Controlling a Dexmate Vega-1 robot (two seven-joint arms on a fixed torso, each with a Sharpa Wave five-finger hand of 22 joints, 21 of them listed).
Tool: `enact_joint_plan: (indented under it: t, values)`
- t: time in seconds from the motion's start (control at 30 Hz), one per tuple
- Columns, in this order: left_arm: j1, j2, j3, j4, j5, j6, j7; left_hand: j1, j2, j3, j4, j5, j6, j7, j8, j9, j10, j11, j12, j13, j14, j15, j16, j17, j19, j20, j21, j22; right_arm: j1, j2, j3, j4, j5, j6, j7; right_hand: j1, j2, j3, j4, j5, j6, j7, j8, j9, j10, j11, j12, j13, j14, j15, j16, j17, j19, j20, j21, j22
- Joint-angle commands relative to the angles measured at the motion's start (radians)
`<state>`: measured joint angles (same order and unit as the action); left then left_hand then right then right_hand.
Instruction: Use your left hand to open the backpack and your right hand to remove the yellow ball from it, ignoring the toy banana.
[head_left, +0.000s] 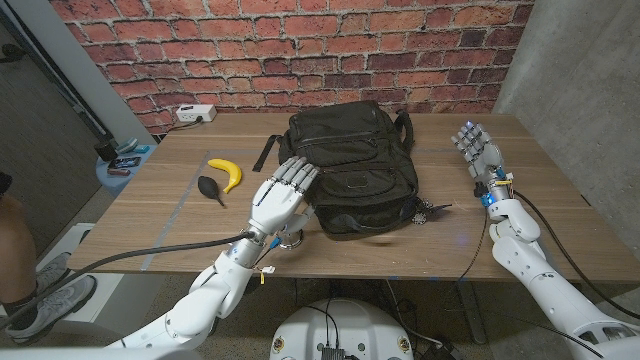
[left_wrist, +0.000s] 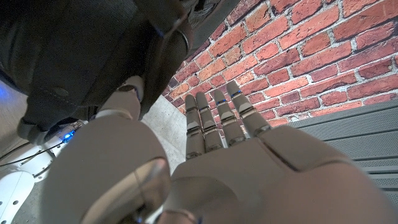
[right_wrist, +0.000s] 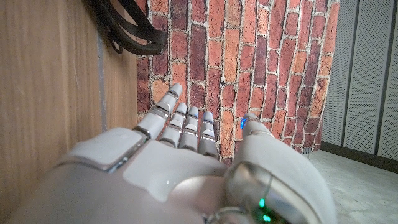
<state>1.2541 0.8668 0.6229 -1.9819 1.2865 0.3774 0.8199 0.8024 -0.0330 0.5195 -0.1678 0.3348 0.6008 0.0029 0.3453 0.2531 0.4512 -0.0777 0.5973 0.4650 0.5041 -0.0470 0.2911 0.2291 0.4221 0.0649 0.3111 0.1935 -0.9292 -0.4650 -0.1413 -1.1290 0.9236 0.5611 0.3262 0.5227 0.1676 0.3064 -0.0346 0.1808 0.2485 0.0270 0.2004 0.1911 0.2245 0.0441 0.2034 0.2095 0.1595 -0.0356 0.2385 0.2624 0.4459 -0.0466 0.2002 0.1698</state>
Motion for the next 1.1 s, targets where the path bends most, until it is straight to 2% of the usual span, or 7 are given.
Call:
enact_joint_plan:
  t: [0.03,0.1,0.17,0.27,0.6,0.9,1.1]
  values:
    - [-0.04,-0.003,0.023,0.014,-0.025,-0.006,0.04,0.074,0.048,-0.018,-0.001,-0.008,0.164,-0.017,0.063,0.008,0.108,-0.033,0.063,0.02,0.102,-0.035,0.043,0.025,0.046,-0.007,0.02,0.006,-0.009,-0.012,0.0,-0.023,-0.002,-0.024,-0.013,0.0,0.005,0.003,-0.004,0.001,0.007,-0.001,0.001,0.003,0.004,0.002,0.007,0.002,0.011,-0.001,0.003,0.005,0.006,-0.03,-0.002,0.002]
    - [-0.043,-0.004,0.023,0.015,-0.031,-0.006,0.05,0.078,0.05,-0.025,0.001,-0.01,0.201,-0.034,0.078,0.01,0.124,-0.045,0.073,0.024,0.117,-0.043,0.051,0.032,0.046,-0.008,0.021,0.007,-0.01,-0.014,-0.001,-0.026,-0.004,-0.029,-0.017,0.0,0.005,0.003,-0.004,0.001,0.006,0.0,0.001,0.003,0.004,0.002,0.007,0.002,0.011,-0.001,0.003,0.005,0.006,-0.03,-0.002,0.002]
    - [-0.047,-0.007,0.024,0.018,-0.036,-0.007,0.06,0.083,0.054,-0.034,0.004,-0.013,0.262,-0.041,0.106,0.013,0.181,-0.076,0.099,0.033,0.151,-0.054,0.065,0.039,0.053,-0.012,0.027,0.008,-0.009,-0.015,-0.002,-0.027,-0.004,-0.033,-0.018,0.0,0.005,0.003,-0.004,0.001,0.006,-0.001,0.001,0.003,0.005,0.0,0.007,0.002,0.011,-0.001,0.003,0.005,0.006,-0.03,-0.002,0.002]
    - [-0.056,-0.013,0.027,0.028,-0.041,-0.009,0.074,0.084,0.06,-0.031,0.007,-0.009,0.316,-0.054,0.128,0.009,0.247,-0.092,0.117,0.03,0.199,-0.062,0.071,0.033,0.06,-0.015,0.032,0.009,-0.005,-0.015,-0.005,-0.024,-0.007,-0.037,-0.017,0.0,0.005,0.003,-0.005,0.001,0.007,0.0,0.001,0.003,0.004,-0.003,0.007,0.002,0.012,-0.002,0.003,0.005,0.006,-0.03,-0.002,0.002]
    - [-0.088,-0.026,0.041,0.056,-0.049,-0.014,0.089,0.089,0.051,-0.012,0.001,0.003,0.367,-0.082,0.14,-0.009,0.331,-0.104,0.092,-0.018,0.246,-0.064,0.052,-0.015,0.072,-0.023,0.042,0.009,0.01,-0.011,-0.012,-0.007,-0.008,-0.043,-0.009,-0.002,0.006,0.004,-0.006,0.001,0.007,0.0,0.0,0.003,0.004,0.001,0.006,0.002,0.012,-0.001,0.003,0.005,0.007,-0.03,-0.002,0.002]
    - [-0.14,-0.049,0.064,0.107,-0.052,-0.029,0.111,0.103,0.052,-0.014,-0.003,0.002,0.397,-0.098,0.146,-0.018,0.356,-0.117,0.074,-0.04,0.257,-0.069,0.055,-0.02,0.071,-0.027,0.044,0.009,0.015,-0.008,-0.011,-0.001,-0.004,-0.049,-0.007,-0.001,0.006,0.006,-0.007,0.001,0.007,-0.001,0.0,0.003,0.005,-0.001,0.006,0.002,0.012,-0.003,0.004,0.005,0.006,-0.03,-0.003,0.002]
    - [-0.167,-0.055,0.074,0.124,-0.062,-0.041,0.126,0.119,0.057,-0.018,-0.002,-0.002,0.465,-0.097,0.159,-0.036,0.45,-0.131,0.058,-0.081,0.306,-0.088,0.072,-0.028,0.074,-0.045,0.049,0.008,0.015,-0.009,-0.012,-0.006,-0.007,-0.052,-0.015,-0.001,0.006,0.006,-0.008,0.001,0.007,-0.001,0.0,0.003,0.005,0.002,0.006,0.002,0.012,-0.003,0.004,0.005,0.007,-0.031,-0.002,0.002]
